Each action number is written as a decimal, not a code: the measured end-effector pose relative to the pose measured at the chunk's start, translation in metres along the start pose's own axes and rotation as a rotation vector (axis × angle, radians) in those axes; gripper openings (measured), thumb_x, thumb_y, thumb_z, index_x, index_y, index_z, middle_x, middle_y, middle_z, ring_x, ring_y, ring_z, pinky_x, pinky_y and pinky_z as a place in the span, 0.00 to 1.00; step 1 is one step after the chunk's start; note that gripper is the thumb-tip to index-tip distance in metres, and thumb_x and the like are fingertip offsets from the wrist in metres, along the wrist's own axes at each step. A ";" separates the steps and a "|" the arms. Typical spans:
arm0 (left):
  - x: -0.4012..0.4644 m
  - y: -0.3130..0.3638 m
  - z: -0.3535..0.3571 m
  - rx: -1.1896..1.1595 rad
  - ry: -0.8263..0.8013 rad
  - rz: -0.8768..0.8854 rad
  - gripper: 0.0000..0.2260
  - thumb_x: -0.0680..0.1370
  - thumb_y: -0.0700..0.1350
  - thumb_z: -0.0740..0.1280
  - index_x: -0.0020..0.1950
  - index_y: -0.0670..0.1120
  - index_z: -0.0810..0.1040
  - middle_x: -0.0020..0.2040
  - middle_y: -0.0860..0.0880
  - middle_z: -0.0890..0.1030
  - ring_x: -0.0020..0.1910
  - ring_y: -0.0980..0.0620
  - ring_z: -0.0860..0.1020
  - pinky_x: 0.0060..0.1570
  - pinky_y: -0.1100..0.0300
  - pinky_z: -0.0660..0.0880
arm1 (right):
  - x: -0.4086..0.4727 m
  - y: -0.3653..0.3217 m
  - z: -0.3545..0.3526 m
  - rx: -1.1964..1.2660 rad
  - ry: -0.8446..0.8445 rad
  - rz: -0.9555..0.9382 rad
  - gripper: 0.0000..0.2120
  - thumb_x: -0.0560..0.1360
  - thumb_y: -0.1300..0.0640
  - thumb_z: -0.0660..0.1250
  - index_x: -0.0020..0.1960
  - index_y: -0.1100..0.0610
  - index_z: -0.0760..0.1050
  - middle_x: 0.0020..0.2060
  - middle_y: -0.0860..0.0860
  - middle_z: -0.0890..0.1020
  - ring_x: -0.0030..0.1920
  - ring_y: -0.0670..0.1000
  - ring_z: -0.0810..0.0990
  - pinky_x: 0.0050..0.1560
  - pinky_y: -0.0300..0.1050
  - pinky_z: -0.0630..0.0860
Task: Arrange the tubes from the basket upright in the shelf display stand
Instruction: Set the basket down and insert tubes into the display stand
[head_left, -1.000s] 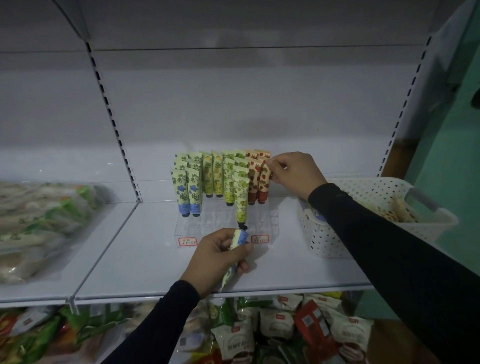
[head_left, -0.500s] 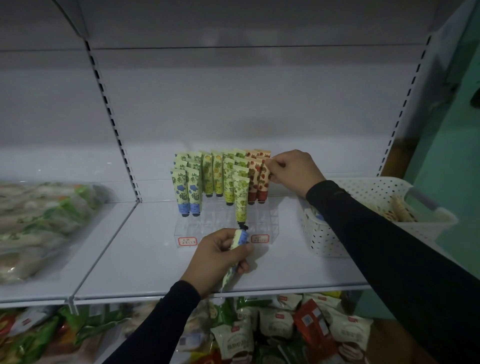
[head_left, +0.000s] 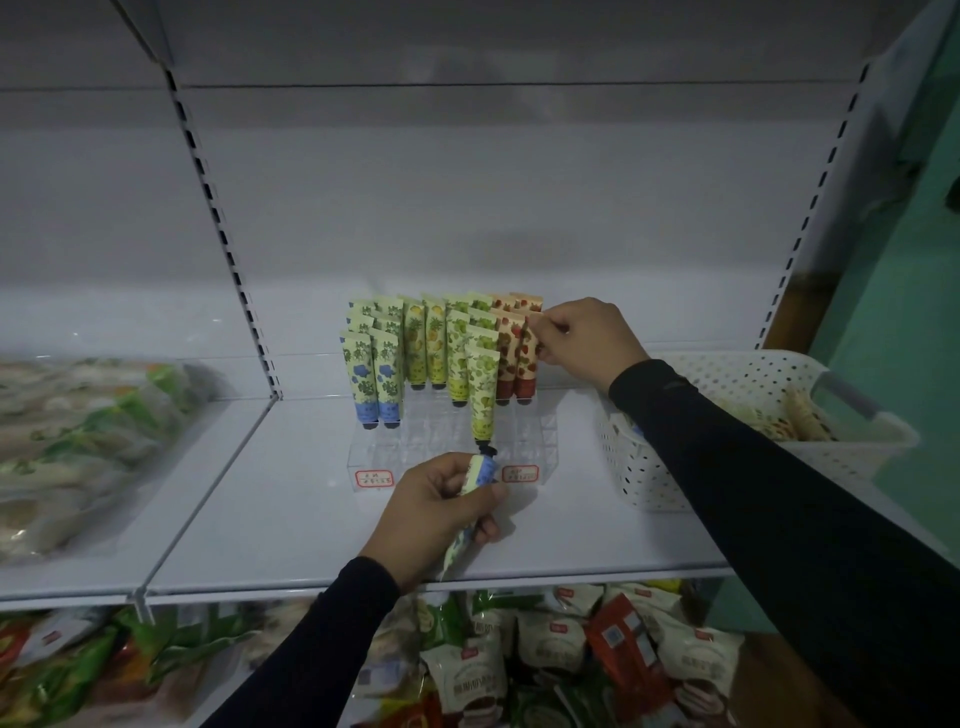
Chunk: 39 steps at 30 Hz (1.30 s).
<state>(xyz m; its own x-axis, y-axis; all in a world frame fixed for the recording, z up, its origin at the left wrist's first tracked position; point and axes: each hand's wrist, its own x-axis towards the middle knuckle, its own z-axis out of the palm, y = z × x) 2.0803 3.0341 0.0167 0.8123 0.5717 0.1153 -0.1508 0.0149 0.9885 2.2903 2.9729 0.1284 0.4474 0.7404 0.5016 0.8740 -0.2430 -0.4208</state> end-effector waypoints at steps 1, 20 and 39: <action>0.000 0.000 0.000 0.002 0.000 0.001 0.05 0.76 0.33 0.70 0.51 0.34 0.79 0.35 0.38 0.80 0.28 0.47 0.77 0.30 0.58 0.75 | -0.001 0.000 0.000 0.009 -0.001 0.006 0.23 0.82 0.52 0.59 0.37 0.67 0.77 0.35 0.59 0.83 0.40 0.57 0.83 0.51 0.49 0.77; 0.000 0.005 -0.001 -0.013 0.013 -0.038 0.06 0.75 0.34 0.71 0.51 0.36 0.80 0.36 0.39 0.81 0.29 0.47 0.77 0.30 0.58 0.75 | -0.018 -0.004 -0.011 0.163 0.074 0.172 0.28 0.81 0.44 0.59 0.42 0.70 0.77 0.38 0.59 0.85 0.40 0.55 0.85 0.52 0.55 0.79; -0.006 0.061 -0.010 -0.498 0.273 -0.133 0.15 0.75 0.45 0.72 0.59 0.39 0.77 0.43 0.42 0.79 0.36 0.50 0.79 0.36 0.59 0.80 | -0.075 -0.069 -0.003 0.207 -0.461 -0.102 0.22 0.70 0.43 0.74 0.61 0.46 0.74 0.57 0.45 0.78 0.57 0.44 0.76 0.58 0.45 0.75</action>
<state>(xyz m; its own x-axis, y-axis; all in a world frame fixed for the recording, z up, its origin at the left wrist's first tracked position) 2.0606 3.0401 0.0750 0.6773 0.7287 -0.1013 -0.3580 0.4468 0.8199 2.1970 2.9321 0.1216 0.1913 0.9645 0.1823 0.8319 -0.0608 -0.5515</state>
